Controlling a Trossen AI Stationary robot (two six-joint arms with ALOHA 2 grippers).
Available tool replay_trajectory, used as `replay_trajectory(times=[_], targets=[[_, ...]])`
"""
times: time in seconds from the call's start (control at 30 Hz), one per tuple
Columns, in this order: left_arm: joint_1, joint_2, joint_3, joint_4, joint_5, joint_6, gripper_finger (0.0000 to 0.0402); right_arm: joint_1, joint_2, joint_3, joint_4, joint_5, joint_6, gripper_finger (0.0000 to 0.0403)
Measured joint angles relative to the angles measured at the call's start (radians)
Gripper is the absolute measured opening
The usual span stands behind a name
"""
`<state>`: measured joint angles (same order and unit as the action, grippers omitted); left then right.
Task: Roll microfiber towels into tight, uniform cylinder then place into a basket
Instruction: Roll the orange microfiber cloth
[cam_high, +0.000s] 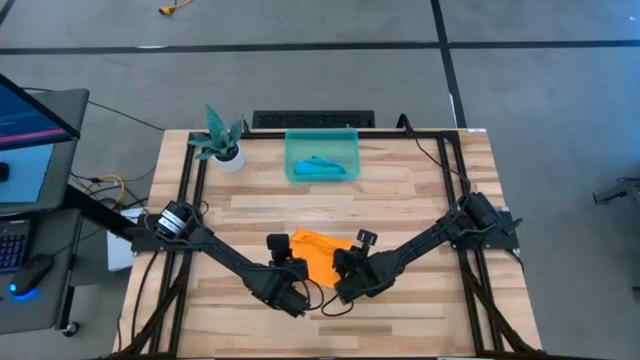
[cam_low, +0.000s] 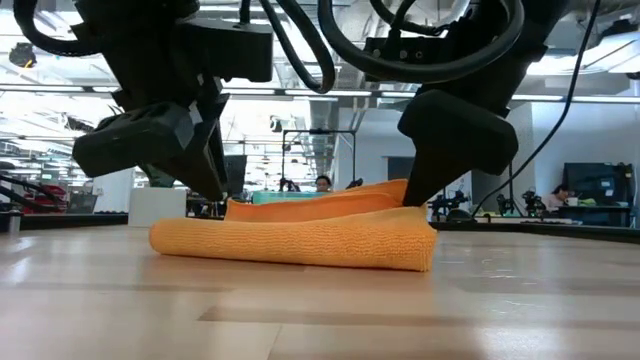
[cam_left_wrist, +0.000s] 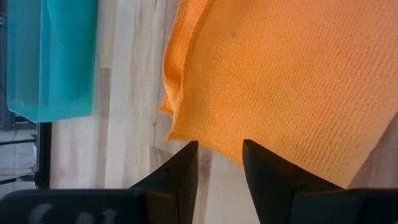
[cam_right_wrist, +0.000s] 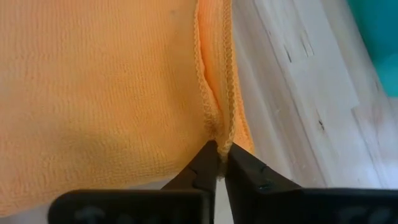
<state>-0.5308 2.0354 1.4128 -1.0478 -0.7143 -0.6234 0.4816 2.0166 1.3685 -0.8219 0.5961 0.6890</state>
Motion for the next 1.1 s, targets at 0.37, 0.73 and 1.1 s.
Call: replay_trajectory(times=[0.37, 0.73, 1.1], targets=[[0.000, 0.000, 0.001, 0.005, 0.000, -0.007, 0.0119, -0.013, -0.017, 0.000, -0.076, -0.024, 0.031, 0.0118], [0.000, 0.000, 0.001, 0.015, 0.002, 0.007, 0.0119, 0.076, -0.145, 0.001, -0.162, 0.010, 0.110, 0.0125], [0.000, 0.000, 0.001, 0.101, 0.057, 0.077, 0.0119, 0.178, -0.048, -0.016, 0.259, -0.004, -0.227, 0.0123]])
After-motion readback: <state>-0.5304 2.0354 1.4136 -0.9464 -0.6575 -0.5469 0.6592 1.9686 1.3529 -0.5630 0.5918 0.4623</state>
